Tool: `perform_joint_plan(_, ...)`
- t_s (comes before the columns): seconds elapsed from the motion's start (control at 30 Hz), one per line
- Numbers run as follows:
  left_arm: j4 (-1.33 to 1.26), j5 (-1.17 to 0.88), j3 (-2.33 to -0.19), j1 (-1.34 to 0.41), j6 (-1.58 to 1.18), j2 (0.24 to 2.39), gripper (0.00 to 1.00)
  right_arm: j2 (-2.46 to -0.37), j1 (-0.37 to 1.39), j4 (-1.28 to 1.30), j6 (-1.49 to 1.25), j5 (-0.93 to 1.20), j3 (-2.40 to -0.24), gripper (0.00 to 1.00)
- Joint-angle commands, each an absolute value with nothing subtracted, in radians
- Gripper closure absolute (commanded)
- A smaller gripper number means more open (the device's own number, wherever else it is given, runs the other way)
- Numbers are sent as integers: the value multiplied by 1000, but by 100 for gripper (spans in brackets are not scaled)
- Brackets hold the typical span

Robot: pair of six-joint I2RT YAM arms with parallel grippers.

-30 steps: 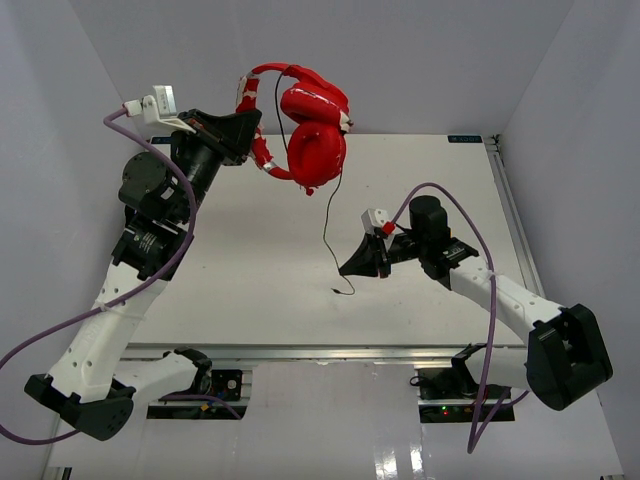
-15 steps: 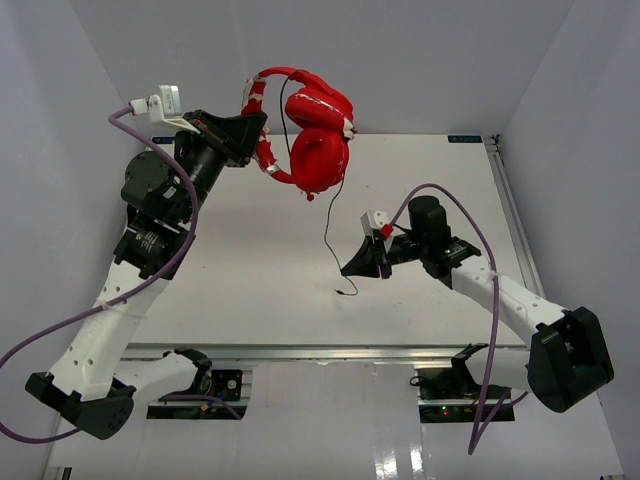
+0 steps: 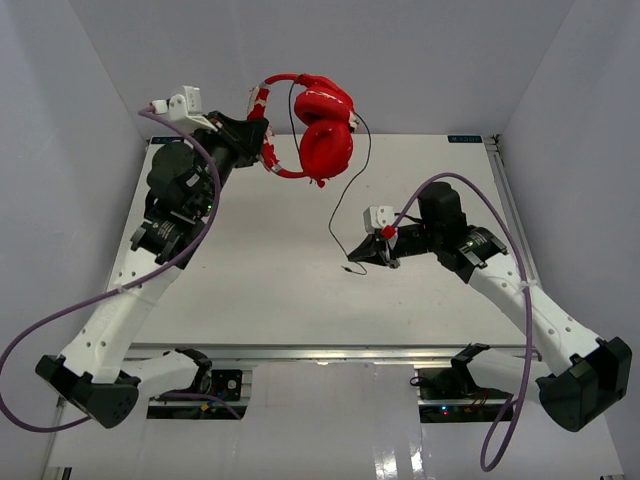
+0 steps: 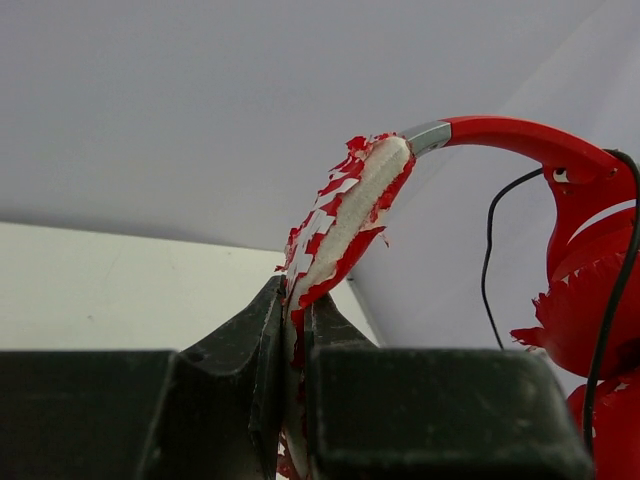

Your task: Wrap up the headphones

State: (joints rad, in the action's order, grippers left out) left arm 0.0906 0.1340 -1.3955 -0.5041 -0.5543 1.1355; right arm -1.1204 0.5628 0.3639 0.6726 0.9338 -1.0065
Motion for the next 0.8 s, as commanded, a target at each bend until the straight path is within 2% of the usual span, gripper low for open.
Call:
perform_joint_plan(0.0,18,205,-1339,-505,-580,1198,100,-1080,578,583,780,763,-1079,92)
perform_joint_plan(0.47,-54,291,-1307,-505,-544,1397,100,-1079,625,784,920,476,-1127,92)
perform_joint_plan(0.77,-73,375,-1284,-564,-487,1548,100,-1127,636,838,996,342,-1242,92)
